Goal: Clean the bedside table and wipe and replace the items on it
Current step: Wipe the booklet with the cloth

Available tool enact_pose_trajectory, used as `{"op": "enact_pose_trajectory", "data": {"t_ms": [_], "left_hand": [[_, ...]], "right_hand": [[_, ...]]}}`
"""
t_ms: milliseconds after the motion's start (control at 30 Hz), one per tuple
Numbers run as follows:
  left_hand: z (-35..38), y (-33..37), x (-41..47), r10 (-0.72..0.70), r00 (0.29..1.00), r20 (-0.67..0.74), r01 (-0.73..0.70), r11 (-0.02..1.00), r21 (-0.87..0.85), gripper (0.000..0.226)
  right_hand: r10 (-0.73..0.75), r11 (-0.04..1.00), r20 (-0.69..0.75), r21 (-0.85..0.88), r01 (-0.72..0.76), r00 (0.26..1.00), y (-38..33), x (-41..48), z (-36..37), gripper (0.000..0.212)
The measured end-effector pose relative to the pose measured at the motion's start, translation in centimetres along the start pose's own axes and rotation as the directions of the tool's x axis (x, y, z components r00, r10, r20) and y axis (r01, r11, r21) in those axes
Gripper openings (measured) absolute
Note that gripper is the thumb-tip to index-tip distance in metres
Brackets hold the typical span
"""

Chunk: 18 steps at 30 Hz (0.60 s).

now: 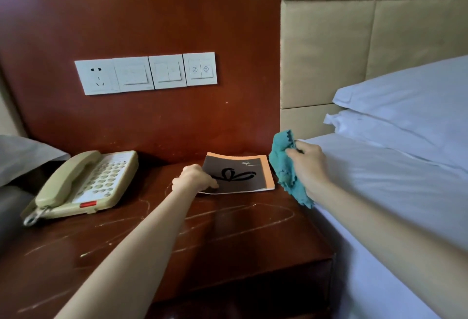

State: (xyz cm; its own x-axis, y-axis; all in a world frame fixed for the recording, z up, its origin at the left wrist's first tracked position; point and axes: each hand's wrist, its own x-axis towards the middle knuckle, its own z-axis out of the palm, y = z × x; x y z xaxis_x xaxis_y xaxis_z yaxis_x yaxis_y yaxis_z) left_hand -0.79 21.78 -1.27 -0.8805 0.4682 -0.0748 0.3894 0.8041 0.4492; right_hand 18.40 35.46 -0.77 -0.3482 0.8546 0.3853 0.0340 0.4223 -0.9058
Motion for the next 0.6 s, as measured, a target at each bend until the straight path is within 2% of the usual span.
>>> {"op": "enact_pose_trajectory", "data": {"t_ms": [100,200,267,333,367,467,600], "left_hand": [[0.1,0.7,-0.5,0.022,0.999,-0.037,-0.025,0.996,-0.091,0.067],[0.0,0.9,-0.8,0.076,0.993,-0.088,-0.096,0.963,-0.251,0.031],[-0.4,1.0,-1.2,0.047,0.997,-0.059,-0.071,0.851,-0.520,0.009],[-1.2,1.0,-2.0,0.020,1.000,0.001,-0.012,0.649,-0.761,0.011],[-1.6,1.0,-2.6,0.024,1.000,0.014,-0.002,0.571,-0.821,0.013],[-2.9,0.3,-4.8,0.053,0.998,-0.024,-0.045,0.444,-0.895,0.018],[-4.7,-2.4,-7.4,0.066,0.993,-0.100,-0.118,0.372,-0.921,0.020]], "right_hand": [[0.023,1.000,0.014,0.011,-0.023,1.000,0.1,0.0,-0.2,0.025],[0.029,0.999,-0.008,0.025,-0.029,1.000,-0.2,0.3,-0.5,0.024],[0.019,1.000,-0.026,0.024,-0.018,0.999,-0.5,0.4,-0.5,0.029],[0.024,1.000,-0.043,0.019,-0.023,0.999,-1.0,0.2,-0.2,0.038],[0.024,1.000,-0.053,0.018,-0.024,0.998,-1.3,0.1,-0.1,0.040],[-0.013,1.000,-0.051,0.028,0.014,0.999,-2.4,-0.4,0.7,0.023],[-0.105,0.993,-0.072,0.053,0.109,0.992,-4.6,-1.3,2.3,0.021]]}}
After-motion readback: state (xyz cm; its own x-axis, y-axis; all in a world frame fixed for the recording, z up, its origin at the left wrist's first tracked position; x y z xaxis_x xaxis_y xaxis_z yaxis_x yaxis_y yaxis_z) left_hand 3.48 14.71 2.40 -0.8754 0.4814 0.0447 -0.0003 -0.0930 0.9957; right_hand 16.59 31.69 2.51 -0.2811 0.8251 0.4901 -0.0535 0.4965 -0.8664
